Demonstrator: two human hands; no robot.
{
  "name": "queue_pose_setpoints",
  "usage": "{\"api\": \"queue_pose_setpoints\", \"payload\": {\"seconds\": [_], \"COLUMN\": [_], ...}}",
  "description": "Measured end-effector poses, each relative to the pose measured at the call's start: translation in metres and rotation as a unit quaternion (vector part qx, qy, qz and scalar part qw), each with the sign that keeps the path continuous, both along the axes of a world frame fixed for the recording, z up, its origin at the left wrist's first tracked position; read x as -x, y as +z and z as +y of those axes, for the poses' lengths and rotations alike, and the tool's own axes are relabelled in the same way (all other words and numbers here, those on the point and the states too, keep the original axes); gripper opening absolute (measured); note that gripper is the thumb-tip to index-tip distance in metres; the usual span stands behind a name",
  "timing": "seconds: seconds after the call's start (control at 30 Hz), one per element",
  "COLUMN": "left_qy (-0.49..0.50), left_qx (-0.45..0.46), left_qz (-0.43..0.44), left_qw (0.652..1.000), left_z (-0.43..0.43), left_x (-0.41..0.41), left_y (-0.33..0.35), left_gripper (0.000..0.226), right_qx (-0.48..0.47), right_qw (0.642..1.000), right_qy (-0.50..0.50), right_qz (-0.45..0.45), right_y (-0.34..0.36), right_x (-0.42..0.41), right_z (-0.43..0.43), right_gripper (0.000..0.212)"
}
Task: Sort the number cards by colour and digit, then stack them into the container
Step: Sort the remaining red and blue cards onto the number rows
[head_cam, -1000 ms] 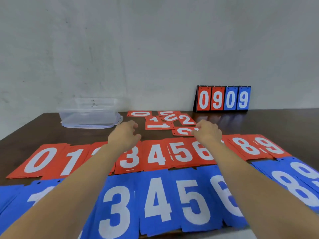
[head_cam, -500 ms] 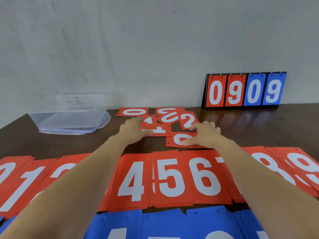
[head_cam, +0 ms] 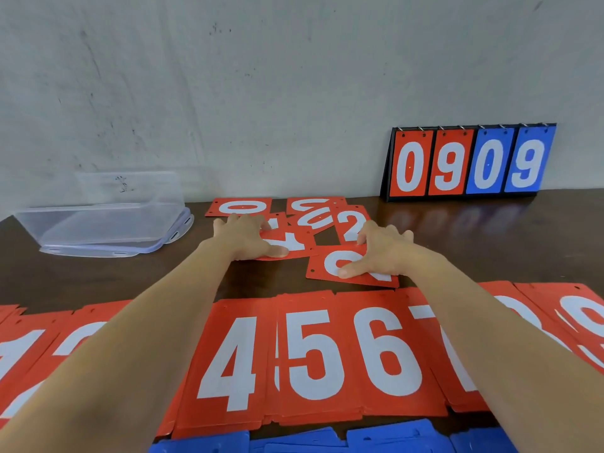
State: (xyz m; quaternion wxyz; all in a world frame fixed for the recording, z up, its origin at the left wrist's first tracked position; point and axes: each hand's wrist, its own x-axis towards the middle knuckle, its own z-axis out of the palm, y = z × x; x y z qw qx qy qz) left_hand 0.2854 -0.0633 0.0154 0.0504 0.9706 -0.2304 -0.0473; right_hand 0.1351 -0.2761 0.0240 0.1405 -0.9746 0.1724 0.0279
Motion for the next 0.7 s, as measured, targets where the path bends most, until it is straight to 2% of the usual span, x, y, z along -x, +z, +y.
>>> {"api": "queue_pose_setpoints", "payload": {"seconds": [0.1, 0.17, 0.27, 0.4, 0.57, 0.7], "left_qy": [0.006, 0.004, 0.025, 0.057, 0.069, 0.064], "left_qx": [-0.013, 0.007, 0.113, 0.233, 0.321, 0.397], "left_qz": [-0.074, -0.116, -0.138, -0.163, -0.111, -0.061], "left_qw": [0.997, 0.993, 0.984, 0.957, 0.938, 0.914], "left_z": [-0.001, -0.001, 0.001, 0.010, 0.026, 0.046], "left_x": [0.004, 0.009, 0.015, 0.022, 0.038, 0.054], "left_y": [0.000, 0.000, 0.001, 0.012, 0.036, 0.053], "left_gripper": [0.081, 0.075, 0.048, 0.022, 0.005, 0.012], "right_qx": [-0.043, -0.023, -0.031, -0.051, -0.060, -0.082], "right_qw": [0.999, 0.998, 0.990, 0.979, 0.969, 0.964], "right_qy": [0.000, -0.001, -0.035, -0.070, -0.085, -0.068], "right_qz": [-0.021, -0.058, -0.131, -0.182, -0.222, -0.242], "right_y": [0.000, -0.004, -0.006, 0.007, 0.033, 0.050], "right_x": [0.001, -0.003, -0.004, 0.002, 0.011, 0.020], "right_z": [0.001, 0.000, -0.005, -0.013, -0.006, 0.009], "right_gripper": [0.069, 0.051, 0.030, 0.023, 0.013, 0.016]}}
